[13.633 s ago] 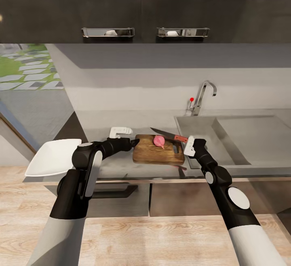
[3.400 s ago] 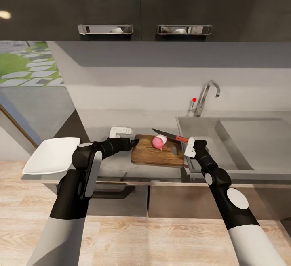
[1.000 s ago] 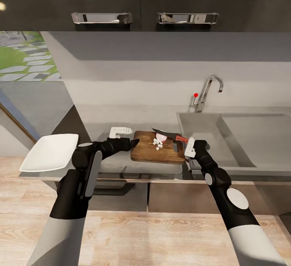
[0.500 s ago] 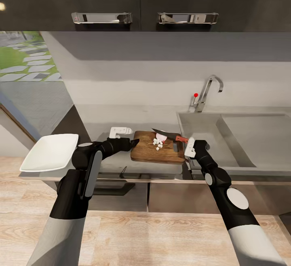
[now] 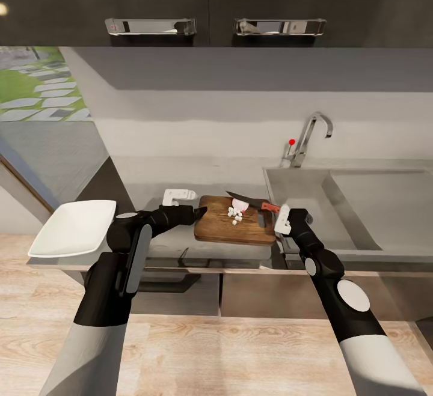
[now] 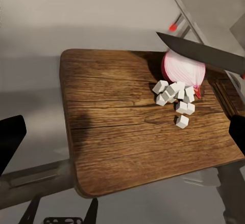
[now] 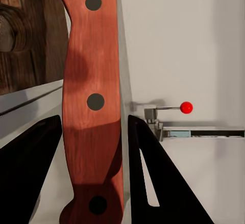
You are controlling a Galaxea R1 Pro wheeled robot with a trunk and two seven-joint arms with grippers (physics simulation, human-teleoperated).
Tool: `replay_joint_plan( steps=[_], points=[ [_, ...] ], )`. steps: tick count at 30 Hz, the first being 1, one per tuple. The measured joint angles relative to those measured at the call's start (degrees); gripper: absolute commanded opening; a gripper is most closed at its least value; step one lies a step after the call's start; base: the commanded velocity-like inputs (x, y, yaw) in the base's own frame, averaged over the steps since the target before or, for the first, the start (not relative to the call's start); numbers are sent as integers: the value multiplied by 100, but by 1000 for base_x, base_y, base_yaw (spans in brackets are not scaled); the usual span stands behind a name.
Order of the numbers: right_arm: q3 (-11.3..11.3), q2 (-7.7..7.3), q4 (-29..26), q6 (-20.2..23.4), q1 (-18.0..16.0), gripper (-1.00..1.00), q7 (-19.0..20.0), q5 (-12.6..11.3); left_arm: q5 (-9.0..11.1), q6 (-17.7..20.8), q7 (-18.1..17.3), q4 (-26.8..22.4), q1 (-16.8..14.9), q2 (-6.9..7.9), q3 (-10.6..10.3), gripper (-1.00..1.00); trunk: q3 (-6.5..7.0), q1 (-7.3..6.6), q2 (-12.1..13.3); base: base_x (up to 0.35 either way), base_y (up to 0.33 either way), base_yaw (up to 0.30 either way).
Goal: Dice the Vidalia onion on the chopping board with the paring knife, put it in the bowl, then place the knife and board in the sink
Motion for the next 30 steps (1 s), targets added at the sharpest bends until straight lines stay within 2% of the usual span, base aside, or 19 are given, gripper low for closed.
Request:
replay_joint_plan(
  steps=[30],
  points=[
    [0,-2,-7,0,-2,-100,0,0,0,0,0,0,0,0,0,100,-84,0,0,0,0,4]
  ],
)
